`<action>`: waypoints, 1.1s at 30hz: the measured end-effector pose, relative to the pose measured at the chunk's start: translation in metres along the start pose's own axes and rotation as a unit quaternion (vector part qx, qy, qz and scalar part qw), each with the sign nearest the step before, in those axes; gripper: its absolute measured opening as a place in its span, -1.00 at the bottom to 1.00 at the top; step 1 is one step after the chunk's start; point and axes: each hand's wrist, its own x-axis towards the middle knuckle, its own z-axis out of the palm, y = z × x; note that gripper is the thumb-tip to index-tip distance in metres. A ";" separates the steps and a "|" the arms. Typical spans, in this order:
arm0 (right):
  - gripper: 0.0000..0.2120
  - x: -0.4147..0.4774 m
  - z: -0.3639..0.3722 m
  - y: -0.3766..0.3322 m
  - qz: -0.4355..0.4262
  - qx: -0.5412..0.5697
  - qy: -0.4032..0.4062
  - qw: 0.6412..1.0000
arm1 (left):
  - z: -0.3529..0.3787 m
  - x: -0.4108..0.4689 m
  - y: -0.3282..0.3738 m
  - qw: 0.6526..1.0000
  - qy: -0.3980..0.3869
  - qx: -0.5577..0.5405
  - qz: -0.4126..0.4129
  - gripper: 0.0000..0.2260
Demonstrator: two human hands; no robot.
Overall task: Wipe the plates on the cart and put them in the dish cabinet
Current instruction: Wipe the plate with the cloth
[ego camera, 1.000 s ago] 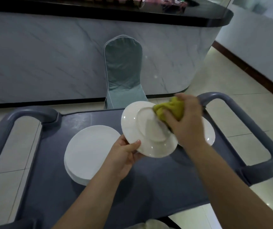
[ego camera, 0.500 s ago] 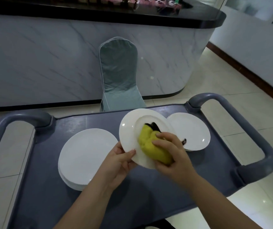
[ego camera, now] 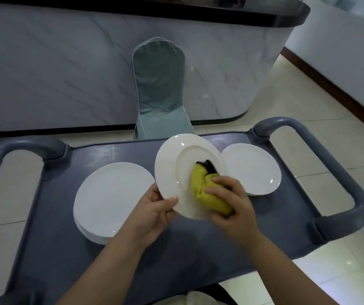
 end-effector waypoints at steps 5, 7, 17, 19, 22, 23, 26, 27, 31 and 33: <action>-0.55 0.056 0.012 -0.002 0.139 -0.004 0.101 0.985 | 0.005 -0.004 -0.009 0.998 -0.012 0.063 0.002 -0.51; -0.52 0.065 0.033 -0.024 0.074 0.014 0.014 0.997 | 0.001 -0.002 -0.001 0.999 -0.006 0.040 0.028 -0.56; -0.54 0.050 0.008 0.009 0.080 -0.019 0.079 0.993 | -0.012 -0.010 0.004 0.999 0.000 0.034 0.034 -0.57; -0.54 0.067 0.026 -0.007 0.066 -0.008 0.069 0.995 | -0.007 -0.010 0.006 0.997 -0.006 0.054 0.052 -0.56; -0.53 0.051 0.044 -0.025 -0.005 0.024 -0.051 0.998 | -0.012 -0.009 0.019 0.997 0.002 0.036 0.069 -0.57; -0.53 0.039 0.041 -0.022 -0.025 0.024 -0.086 0.996 | -0.017 -0.009 0.022 0.997 0.008 0.022 0.069 -0.58; -0.54 0.017 0.013 0.007 -0.018 0.001 -0.079 0.997 | -0.026 -0.009 0.019 0.998 0.012 0.026 0.054 -0.54; -0.55 0.018 0.006 0.015 0.012 -0.012 -0.044 0.999 | -0.025 -0.009 0.015 0.998 0.007 0.041 0.049 -0.54; -0.56 0.043 0.017 0.007 0.082 -0.011 0.054 0.995 | -0.013 -0.006 0.004 0.995 -0.013 0.087 0.042 -0.52; -0.55 0.042 0.031 -0.011 0.050 0.012 0.020 0.999 | -0.011 -0.003 0.006 0.996 -0.016 0.078 0.050 -0.51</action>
